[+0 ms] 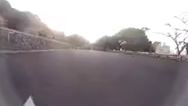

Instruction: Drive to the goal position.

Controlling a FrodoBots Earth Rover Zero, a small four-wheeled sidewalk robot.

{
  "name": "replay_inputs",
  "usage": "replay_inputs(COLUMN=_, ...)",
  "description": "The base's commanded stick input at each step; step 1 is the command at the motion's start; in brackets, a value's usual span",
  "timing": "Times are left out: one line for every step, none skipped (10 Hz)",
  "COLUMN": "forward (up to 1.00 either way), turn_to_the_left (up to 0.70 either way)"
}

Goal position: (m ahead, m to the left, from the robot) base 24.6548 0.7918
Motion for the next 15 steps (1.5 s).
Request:
replay_inputs(forward=0.7, turn_to_the_left=0.0)
replay_inputs(forward=0.7, turn_to_the_left=0.0)
replay_inputs(forward=0.7, turn_to_the_left=0.0)
replay_inputs(forward=0.7, turn_to_the_left=0.0)
replay_inputs(forward=0.7, turn_to_the_left=0.0)
replay_inputs(forward=0.7, turn_to_the_left=0.0)
replay_inputs(forward=0.7, turn_to_the_left=0.0)
replay_inputs(forward=0.7, turn_to_the_left=0.0)
replay_inputs(forward=0.7, turn_to_the_left=-0.35)
replay_inputs(forward=0.7, turn_to_the_left=-0.35)
replay_inputs(forward=0.7, turn_to_the_left=-0.35)
replay_inputs(forward=0.7, turn_to_the_left=-0.35)
replay_inputs(forward=0.7, turn_to_the_left=-0.35)
replay_inputs(forward=0.7, turn_to_the_left=-0.35)
replay_inputs(forward=0.7, turn_to_the_left=-0.35)
